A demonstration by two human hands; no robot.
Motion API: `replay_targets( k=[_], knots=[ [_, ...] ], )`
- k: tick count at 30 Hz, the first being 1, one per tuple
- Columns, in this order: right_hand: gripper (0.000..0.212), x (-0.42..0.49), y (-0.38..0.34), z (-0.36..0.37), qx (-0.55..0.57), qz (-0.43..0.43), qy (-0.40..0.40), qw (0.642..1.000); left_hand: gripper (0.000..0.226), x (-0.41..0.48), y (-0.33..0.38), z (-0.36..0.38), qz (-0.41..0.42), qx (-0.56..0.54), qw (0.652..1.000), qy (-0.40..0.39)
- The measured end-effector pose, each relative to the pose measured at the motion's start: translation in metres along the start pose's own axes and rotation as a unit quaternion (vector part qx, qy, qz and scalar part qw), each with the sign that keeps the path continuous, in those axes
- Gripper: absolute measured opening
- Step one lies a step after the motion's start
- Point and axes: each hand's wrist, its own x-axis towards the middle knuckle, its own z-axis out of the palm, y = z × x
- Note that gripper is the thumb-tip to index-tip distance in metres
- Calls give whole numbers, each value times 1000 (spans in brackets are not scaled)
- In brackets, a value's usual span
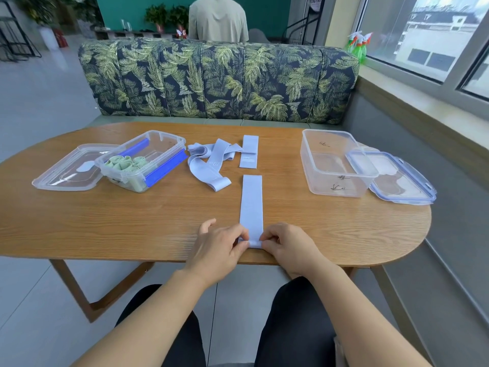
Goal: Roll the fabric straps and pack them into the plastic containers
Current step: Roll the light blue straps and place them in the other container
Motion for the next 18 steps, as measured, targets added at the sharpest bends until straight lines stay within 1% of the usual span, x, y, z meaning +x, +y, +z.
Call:
replay_targets(
  k=[4, 7, 12, 18],
  knots=[
    [11, 3, 1, 0, 13, 10, -8, 1000, 12, 3, 1, -3, -9, 5, 1000, -17],
    [11, 3, 0, 1, 15, 7, 1, 1000, 12, 5, 2, -4, -10, 18, 1000, -20],
    [16, -2, -2, 5, 3, -26, 80, 996, 14, 9, 6, -5, -5, 34, 999, -6],
    [16, 3, -1, 8, 5, -35, 61, 997, 12, 9, 7, -5, -9, 42, 999, -12]
  ],
)
